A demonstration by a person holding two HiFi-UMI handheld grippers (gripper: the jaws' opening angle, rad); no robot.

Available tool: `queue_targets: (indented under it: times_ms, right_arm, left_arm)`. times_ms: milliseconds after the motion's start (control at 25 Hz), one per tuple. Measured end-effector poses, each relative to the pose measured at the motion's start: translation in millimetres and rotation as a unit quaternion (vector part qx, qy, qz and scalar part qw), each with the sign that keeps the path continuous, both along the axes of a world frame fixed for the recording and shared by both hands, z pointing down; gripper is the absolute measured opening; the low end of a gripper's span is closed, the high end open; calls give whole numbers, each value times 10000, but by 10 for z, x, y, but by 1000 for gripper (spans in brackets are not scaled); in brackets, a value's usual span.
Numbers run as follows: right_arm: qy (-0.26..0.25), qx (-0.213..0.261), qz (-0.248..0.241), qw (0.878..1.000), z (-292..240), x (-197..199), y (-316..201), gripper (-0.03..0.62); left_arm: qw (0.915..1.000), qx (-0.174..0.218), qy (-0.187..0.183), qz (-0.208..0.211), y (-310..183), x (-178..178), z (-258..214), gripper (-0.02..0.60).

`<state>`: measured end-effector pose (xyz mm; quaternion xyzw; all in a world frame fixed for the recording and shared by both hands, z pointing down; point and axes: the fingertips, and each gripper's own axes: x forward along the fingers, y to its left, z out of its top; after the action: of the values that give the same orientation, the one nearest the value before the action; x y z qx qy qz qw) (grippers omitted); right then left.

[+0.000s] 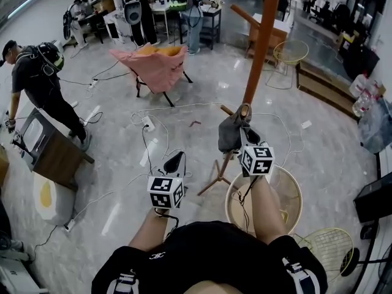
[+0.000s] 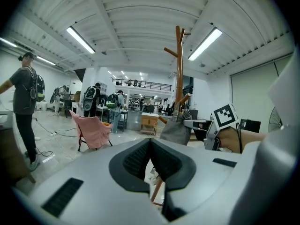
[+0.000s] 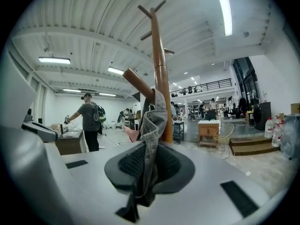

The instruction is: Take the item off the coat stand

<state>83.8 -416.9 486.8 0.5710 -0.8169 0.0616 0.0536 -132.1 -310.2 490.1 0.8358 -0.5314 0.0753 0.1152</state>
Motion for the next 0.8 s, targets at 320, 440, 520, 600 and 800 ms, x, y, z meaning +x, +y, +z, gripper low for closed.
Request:
queue_targets:
  times_ms: [320,440,520,600,800]
  right_arm:
    - [-317,700,-299,9966,-544,-63,383,51]
    - [-265,886,-398,9949,-652,-105,567,50]
    - [-313,982,-443,9937,-696,-110,689,49]
    - [-508,1024,-454,9924,-718,-74,797,50]
    - [-675,919,-430,9925,-562,20,923,51]
  left_arm:
    - [9998,-23,41,168,-17,151,39,12]
    - [9997,-11,45,238,-29,229,47,12]
    - [9996,-7,48,263,-44,272,48,12]
    - [9996,5,45,287,-62,307,36,12]
    - [9994,33,24,344,-114,364,12,12]
